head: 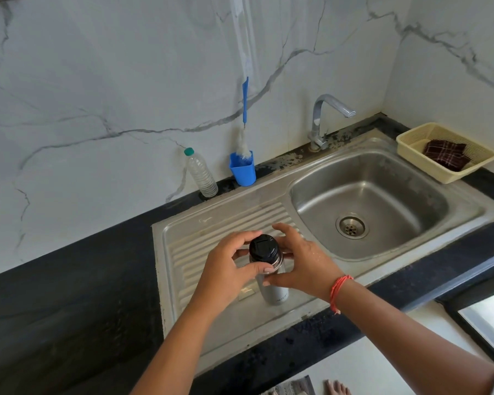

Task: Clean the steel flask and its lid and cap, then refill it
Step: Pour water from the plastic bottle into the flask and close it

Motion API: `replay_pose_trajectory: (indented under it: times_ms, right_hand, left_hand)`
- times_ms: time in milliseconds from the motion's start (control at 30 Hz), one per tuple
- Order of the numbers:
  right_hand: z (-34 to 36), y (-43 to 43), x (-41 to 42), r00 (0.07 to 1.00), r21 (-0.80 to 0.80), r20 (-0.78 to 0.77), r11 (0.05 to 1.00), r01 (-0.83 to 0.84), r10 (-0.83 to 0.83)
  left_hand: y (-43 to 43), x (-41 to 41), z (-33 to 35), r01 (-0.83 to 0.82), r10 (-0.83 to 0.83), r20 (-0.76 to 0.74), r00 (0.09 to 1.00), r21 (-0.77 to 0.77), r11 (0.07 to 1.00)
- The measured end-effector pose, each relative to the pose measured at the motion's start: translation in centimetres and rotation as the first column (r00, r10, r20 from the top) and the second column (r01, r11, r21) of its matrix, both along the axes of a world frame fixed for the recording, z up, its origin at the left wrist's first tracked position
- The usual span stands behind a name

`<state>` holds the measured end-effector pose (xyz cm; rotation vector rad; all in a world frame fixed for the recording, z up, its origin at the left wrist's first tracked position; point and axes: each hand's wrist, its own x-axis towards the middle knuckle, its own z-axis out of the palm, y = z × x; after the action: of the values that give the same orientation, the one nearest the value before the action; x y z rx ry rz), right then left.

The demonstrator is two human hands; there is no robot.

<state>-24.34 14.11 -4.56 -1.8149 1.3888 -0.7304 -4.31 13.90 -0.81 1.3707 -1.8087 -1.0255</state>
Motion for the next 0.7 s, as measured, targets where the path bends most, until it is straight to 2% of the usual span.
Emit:
replay_pose_trajectory:
  times_ms: [100, 233, 367, 533, 633, 700]
  right_hand:
    - [-0.1, -0.1, -0.1, 1.000, 0.012, 0.019, 1.000, 0.014, -0.015]
    - [-0.2, 0.0, 0.0, 0.999, 0.007, 0.018, 0.999, 0.036, -0.036]
    - [-0.3, -0.1, 0.2, 0.999, -0.001, 0.014, 0.999, 0.052, -0.052]
    - [-0.4, -0.1, 0.2, 0.999, -0.016, 0.009, 0.999, 0.050, -0.050]
    - [-0.4, -0.1, 0.2, 0.999, -0.017, 0.007, 0.999, 0.046, -0.046]
    - [-0.4, -0.1, 0.2, 0.999, -0.017, 0.020, 0.999, 0.046, -0.046]
  left_hand:
    - [-0.5, 0.2, 0.3, 0.044, -0.042, 0.028, 0.999, -0.057, 0.997]
    - [-0.1, -0.3, -0.3, 0.028, -0.029, -0.023, 0.999, -0.054, 0.998]
    - [0.6, -1.6, -1.5, -0.127, 0.119, -0.069, 0.991, -0.131, 0.983]
    - [1.8, -3.7, -2.3, -0.321, 0.307, -0.093, 0.947, -0.272, 0.907]
    - [2.2, -4.6, -2.4, -0.376, 0.363, -0.101, 0.926, -0.316, 0.871]
    - [2.1, -4.7, -2.3, -0.355, 0.351, -0.071, 0.934, -0.302, 0.885]
